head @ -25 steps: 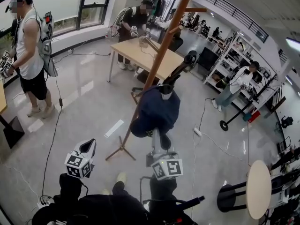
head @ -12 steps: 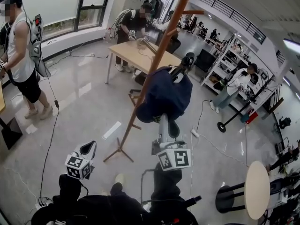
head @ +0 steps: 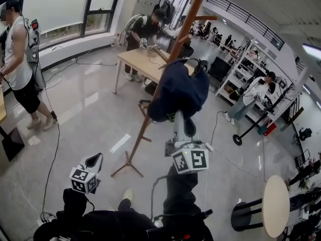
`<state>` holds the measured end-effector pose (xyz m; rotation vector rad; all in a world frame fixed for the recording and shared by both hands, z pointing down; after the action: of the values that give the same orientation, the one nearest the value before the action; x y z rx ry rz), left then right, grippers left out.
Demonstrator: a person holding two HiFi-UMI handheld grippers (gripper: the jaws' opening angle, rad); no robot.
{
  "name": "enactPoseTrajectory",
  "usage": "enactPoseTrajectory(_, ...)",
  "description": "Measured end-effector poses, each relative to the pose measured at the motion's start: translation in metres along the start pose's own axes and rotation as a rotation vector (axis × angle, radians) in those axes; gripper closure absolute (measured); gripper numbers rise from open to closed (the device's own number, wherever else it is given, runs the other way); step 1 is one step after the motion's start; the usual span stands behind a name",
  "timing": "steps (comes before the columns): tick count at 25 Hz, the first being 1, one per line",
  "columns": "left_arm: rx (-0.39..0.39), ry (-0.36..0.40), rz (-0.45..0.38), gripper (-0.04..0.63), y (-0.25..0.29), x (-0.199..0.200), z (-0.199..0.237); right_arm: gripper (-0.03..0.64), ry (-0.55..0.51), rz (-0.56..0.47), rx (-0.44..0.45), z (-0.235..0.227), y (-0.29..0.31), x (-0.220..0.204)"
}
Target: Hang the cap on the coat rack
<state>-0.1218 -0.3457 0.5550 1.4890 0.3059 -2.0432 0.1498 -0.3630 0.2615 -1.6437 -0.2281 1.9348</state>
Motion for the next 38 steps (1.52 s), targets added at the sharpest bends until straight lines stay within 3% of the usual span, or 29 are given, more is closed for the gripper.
enactPoseTrajectory(19, 0.012, 0.001, -0.009, 0.594, 0.004, 0.005, 0.009, 0.607, -0.001, -0.077, 0.018, -0.012, 0.052, 0.023)
enactPoseTrajectory(38, 0.029, -0.006, -0.011, 0.595, 0.002, 0.009, 0.016, 0.607, 0.010, -0.061, 0.024, -0.023, 0.080, 0.016)
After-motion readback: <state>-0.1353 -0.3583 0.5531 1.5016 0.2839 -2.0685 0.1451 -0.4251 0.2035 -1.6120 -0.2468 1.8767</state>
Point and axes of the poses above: the fingertips, and each gripper's own axes: y forward along the fingers, z to its left, x out of its top, the point moved 4 cm from there along -y, backward along the fingers, and after that the axes turned 7 degrees about -y, right-handed, at the moved point
